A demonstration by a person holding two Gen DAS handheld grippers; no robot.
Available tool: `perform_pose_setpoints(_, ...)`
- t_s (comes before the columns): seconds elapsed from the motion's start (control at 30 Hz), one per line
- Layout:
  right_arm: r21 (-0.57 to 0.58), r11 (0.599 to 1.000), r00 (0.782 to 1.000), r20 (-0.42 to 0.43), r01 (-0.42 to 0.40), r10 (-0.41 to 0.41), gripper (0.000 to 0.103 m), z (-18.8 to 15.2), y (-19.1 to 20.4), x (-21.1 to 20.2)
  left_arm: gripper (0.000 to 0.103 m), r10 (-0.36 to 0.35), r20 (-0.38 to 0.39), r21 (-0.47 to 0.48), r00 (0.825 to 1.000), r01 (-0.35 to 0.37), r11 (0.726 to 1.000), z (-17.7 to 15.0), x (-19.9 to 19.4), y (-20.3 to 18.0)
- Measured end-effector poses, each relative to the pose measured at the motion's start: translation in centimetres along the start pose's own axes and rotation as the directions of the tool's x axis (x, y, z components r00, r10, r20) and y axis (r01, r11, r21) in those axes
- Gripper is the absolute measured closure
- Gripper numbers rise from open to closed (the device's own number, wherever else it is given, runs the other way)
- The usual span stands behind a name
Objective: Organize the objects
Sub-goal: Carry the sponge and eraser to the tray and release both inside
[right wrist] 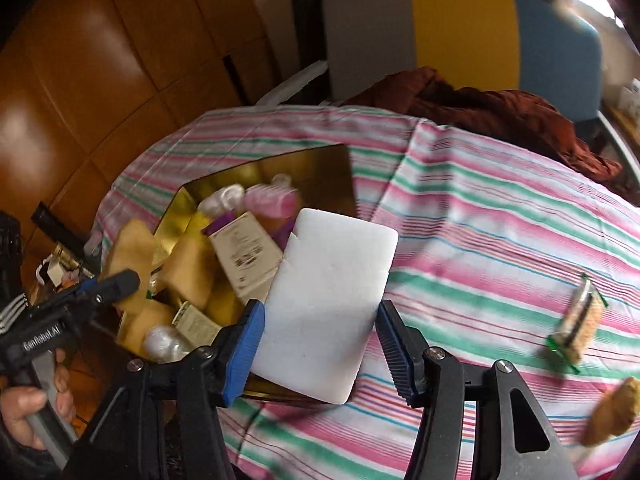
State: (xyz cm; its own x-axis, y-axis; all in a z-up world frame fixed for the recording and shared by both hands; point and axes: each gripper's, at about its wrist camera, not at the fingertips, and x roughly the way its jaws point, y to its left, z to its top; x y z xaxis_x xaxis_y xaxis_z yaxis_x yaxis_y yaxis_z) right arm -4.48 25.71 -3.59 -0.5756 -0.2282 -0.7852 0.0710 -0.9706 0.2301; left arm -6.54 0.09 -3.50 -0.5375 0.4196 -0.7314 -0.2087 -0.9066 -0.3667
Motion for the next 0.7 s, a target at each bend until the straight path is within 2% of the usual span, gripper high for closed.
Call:
perform_pose_setpoints(0.13,-0.007,1.0,1.0,-0.022,-0.021,0.021,0.039,0.0,1.3,1.2,0.044,-0.046,-0.012,0.003,0.999,0.046,0.999,-0.6,0.0,0.1)
perform_pose_setpoints(0.27,-0.006,1.0,0.998,-0.052,-0.025,0.024,0.033,-0.5,1.8,2.0,0.039,-0.098,-0.075,0.002,0.992,0.099,0.995,-1.3,1.7,-0.6)
perform_pose_setpoints(0.4,0.008,0.999,0.997,-0.07,-0.032,0.032,0.029,-1.1,1.8,2.1,0.032,-0.09,-0.102,0.022,0.991,0.093,0.995,-1.9,3.3,-1.5)
perform_pose_setpoints(0.53,0.029,0.999,0.996,-0.08,-0.03,0.032,0.028,-1.7,1.4,2.1,0.032,-0.05,-0.101,0.033,0.994,0.053,0.998,-2.2,3.6,-1.6)
perform_pose_setpoints(0.7,0.039,0.999,0.997,-0.075,-0.016,0.019,0.021,-2.2,1.2,1.8,0.032,0.075,-0.021,0.1,0.997,-0.072,0.992,-1.9,2.1,-1.9)
